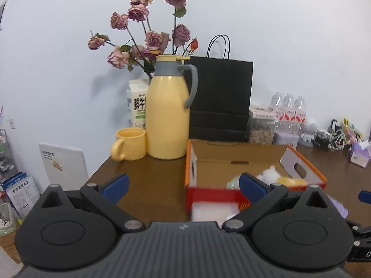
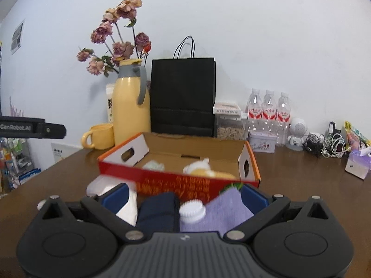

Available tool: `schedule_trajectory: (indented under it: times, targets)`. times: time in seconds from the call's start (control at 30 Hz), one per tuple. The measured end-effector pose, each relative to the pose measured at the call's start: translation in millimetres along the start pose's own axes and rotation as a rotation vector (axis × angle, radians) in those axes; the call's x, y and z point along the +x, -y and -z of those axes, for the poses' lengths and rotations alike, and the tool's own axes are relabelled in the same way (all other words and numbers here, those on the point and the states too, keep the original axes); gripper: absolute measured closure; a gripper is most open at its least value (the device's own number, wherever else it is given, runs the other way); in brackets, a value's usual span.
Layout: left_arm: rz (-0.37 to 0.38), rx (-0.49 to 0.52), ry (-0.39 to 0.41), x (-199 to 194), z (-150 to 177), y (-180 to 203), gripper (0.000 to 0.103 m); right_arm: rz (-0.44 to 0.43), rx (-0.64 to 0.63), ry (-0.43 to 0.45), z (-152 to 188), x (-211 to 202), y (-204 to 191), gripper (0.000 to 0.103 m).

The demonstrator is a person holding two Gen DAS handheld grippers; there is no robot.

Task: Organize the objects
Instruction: 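Grasp the wooden block with the right gripper while the left gripper grasps a white cap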

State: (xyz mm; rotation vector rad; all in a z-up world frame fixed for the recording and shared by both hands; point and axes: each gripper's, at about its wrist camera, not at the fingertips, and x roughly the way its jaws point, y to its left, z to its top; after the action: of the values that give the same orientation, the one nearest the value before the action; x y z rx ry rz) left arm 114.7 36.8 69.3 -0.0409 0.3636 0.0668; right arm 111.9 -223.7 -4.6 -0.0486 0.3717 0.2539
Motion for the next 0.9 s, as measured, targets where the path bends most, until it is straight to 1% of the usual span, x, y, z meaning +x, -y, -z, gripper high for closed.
schedule_trajectory:
  times: [0.23,0.43,0.57,0.73,0.77,0.83,0.9]
  targets:
    - [-0.028,0.003,-0.055,-24.3,33.9,-24.3,0.0,-0.01,-0.024,-0.061,32.5,-21.2,-6.9,0.0]
    - [-0.04,-0.015,-0.136,-34.4,69.1,-44.3,0.0,-0.019,-0.024,-0.109,56.9,-30.9,-11.7,0.0]
    - [-0.059,-0.016,-0.184,-27.4,86.8,-54.3,0.0,-0.017,-0.017,-0.127,66.0,-31.7,-12.2,0.0]
    - [-0.105,-0.035,-0.222,-10.6,96.4,-67.0,0.0,-0.015,-0.024,-0.14,67.5,-26.2,-13.1,0.001]
    - [-0.114,-0.037,-0.228,-8.0,97.8,-68.9,0.0,-0.016,-0.025,-0.145,68.3,-24.1,-13.7,0.002]
    - [-0.122,-0.04,-0.237,-4.1,100.2,-72.7,0.001,-0.017,-0.025,-0.164,69.9,-18.2,-14.6,0.008]
    - [-0.124,-0.048,-0.239,-3.1,101.6,-75.3,0.001,-0.022,-0.023,-0.183,71.2,-10.3,-16.8,0.017]
